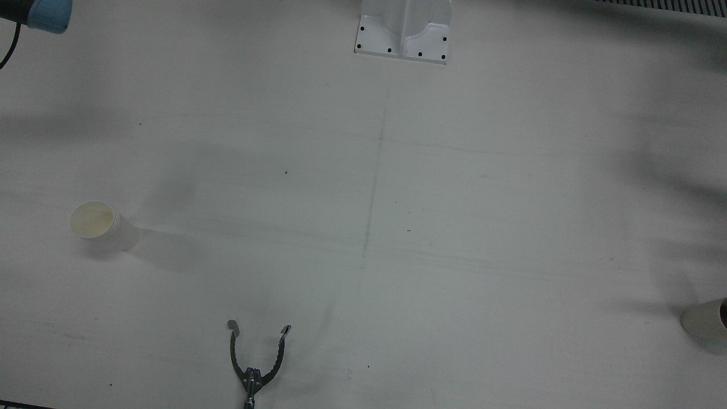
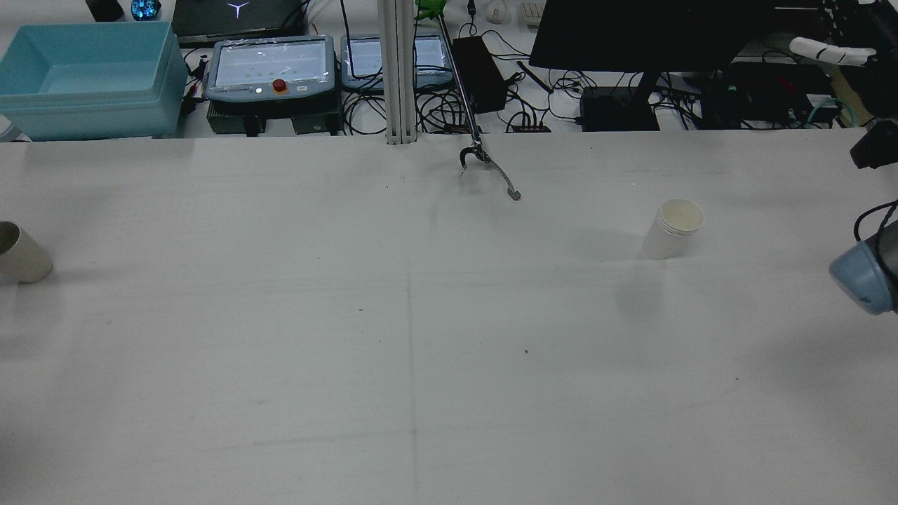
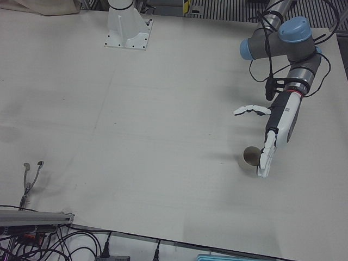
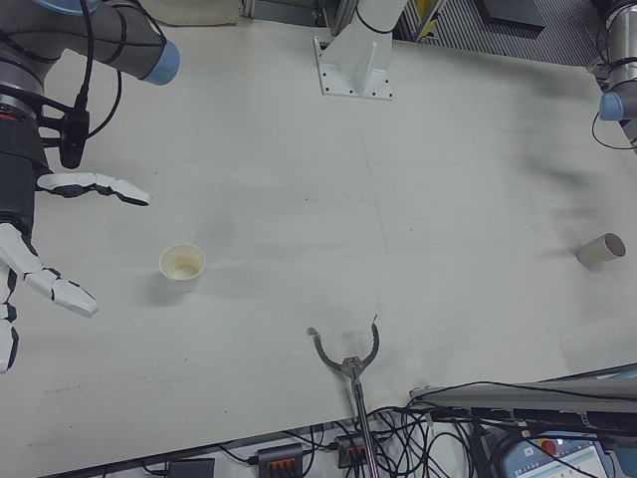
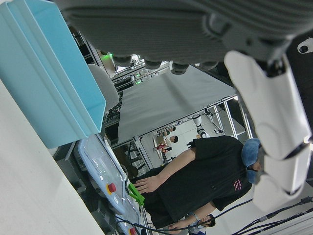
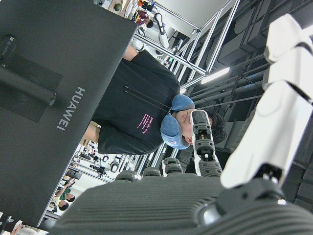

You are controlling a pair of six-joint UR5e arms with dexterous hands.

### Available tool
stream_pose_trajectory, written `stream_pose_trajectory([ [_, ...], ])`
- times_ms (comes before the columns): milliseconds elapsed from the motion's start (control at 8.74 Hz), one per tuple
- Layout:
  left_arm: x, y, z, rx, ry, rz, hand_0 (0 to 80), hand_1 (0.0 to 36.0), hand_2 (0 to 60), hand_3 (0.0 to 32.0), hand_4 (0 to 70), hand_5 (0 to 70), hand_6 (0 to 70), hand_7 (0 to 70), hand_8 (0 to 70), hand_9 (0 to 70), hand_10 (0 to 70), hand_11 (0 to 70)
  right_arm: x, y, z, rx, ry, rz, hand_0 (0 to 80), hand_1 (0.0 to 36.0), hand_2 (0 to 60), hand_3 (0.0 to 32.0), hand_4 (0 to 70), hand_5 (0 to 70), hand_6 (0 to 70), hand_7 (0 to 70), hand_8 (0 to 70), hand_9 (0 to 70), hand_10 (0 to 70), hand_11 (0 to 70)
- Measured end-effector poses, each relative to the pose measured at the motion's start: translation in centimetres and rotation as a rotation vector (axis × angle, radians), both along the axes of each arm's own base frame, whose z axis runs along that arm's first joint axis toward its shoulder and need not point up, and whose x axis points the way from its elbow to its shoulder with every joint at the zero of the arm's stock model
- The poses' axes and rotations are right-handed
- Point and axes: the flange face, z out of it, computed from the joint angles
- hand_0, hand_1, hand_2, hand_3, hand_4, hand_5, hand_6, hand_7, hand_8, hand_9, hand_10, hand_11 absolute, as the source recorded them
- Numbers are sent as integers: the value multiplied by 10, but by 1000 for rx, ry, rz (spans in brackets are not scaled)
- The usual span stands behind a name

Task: Pour water
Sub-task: 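Close the left hand around the white paper cup at the table edge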

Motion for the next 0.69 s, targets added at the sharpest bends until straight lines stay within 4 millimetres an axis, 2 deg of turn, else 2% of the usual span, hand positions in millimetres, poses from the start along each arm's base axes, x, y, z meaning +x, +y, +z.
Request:
stream_pose_trajectory([
  [114,-1,-1,17,15,-26,-22,463,208,246,82,0,0,0,51,0,0,0,0,5,2,2,-4,0,5,458,137,182,0,125,144,35,75,0,1,0,0],
  [229,-2,-2,29,41,-65,-44,438,198,286,86,0,0,0,38,0,0,0,0,12,5,7,-12,0,12,456,134,178,0,126,148,36,78,0,1,0,0],
  [343,-2,-3,36,72,-108,-62,469,204,199,84,0,0,0,23,0,0,0,0,20,10,13,-23,1,23,455,133,179,0,129,149,37,80,0,2,0,0],
  [458,-1,-3,44,87,-145,-75,539,226,23,78,0,6,0,17,0,0,0,0,26,14,18,-32,3,30,456,131,180,0,139,153,41,87,0,3,0,0],
  [572,-2,-1,61,83,-166,-80,553,219,0,76,0,9,0,15,0,0,0,0,29,16,22,-38,5,32,455,131,182,0,144,156,41,91,0,4,0,0],
  [687,-3,2,87,67,-170,-78,593,234,0,68,0,19,0,19,0,0,0,1,28,17,24,-43,7,32,455,130,182,0,142,158,42,92,0,4,0,0],
])
